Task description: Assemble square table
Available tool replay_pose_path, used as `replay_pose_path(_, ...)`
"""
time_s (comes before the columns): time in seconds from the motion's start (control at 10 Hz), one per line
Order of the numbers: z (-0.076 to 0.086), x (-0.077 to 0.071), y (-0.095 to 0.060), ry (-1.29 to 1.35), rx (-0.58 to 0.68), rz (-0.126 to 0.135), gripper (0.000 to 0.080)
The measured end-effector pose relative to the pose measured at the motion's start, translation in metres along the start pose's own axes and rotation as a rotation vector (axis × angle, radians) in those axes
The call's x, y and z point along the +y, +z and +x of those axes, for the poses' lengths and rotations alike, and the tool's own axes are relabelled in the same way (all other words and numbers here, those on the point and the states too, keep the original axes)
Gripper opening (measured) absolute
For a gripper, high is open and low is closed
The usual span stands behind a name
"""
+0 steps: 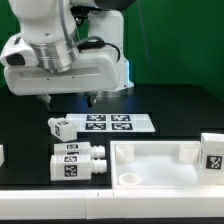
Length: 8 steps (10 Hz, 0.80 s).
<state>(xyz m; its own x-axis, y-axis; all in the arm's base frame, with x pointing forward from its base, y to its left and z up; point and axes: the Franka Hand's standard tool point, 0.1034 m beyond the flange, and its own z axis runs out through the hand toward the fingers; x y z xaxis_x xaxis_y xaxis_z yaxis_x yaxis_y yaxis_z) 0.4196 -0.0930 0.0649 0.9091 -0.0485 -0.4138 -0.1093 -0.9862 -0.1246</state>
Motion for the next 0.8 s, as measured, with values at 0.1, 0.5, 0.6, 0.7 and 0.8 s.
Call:
replay_pose_path(0.1, 0.0001, 0.0013, -0.0004, -0.018, 0.001, 0.001, 0.0649)
replay_pose_path(0.5, -0.0002, 0.0081, -0.0040, -0.145, -0.060, -0.067, 0.0649)
replay_pose_path(0.6, 0.0020, 0.0063, -0.0069, -0.214, -0.121, -0.100, 0.0649)
replay_pose_path(0.7, 0.0032, 0.0039, -0.0047, -0.296, -0.205, -0.133, 0.0649)
replay_pose_path(0.8, 0.0059, 0.0029, -0.0001, -0.274, -0.248, -0.144, 0.0649)
